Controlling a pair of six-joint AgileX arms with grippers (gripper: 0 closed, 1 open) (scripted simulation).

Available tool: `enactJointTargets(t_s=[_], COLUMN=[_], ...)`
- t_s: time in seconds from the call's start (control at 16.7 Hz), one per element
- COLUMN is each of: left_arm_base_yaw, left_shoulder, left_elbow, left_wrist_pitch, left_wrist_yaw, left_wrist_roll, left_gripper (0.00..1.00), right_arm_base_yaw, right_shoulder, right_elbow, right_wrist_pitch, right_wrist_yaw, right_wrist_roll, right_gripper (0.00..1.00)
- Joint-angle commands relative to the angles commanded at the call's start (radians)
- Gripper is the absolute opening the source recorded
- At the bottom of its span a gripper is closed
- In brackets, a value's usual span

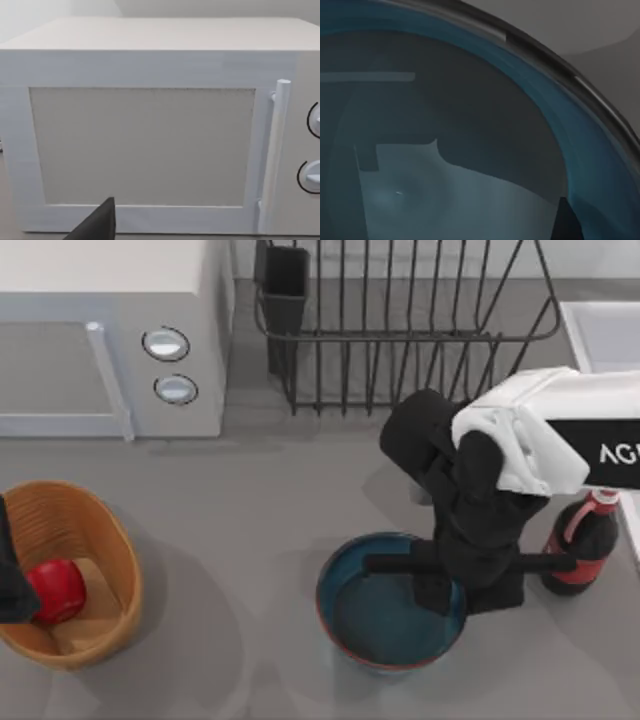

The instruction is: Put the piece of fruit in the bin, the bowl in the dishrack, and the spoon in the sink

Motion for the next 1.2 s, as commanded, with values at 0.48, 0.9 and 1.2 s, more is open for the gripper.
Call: enactJointTargets(t_s=[0.48, 0.9, 1.2], left_arm_base_yaw=[0.0, 0.0, 0.0], left_shoulder=[0.0, 0.0, 0.0], left_elbow=[0.0, 0.0, 0.0], left_wrist_pitch=[0.0, 0.0, 0.0], left_wrist_yaw=[0.0, 0.0, 0.0], left_wrist_roll=[0.0, 0.0, 0.0], left_gripper=[1.0, 1.0, 1.0], right_arm_base_yaw=[0.071, 0.005, 0.001], right_shoulder=[-0.021, -0.108, -0.107], right_elbow=[0.11, 0.263, 0.266], right_wrist_pitch=[-0.256, -0.377, -0.376], right_wrist_yaw=[0.075, 0.003, 0.0], right_wrist_roll=[-0.057, -0.012, -0.005], right_gripper=[0.0, 0.0, 0.0])
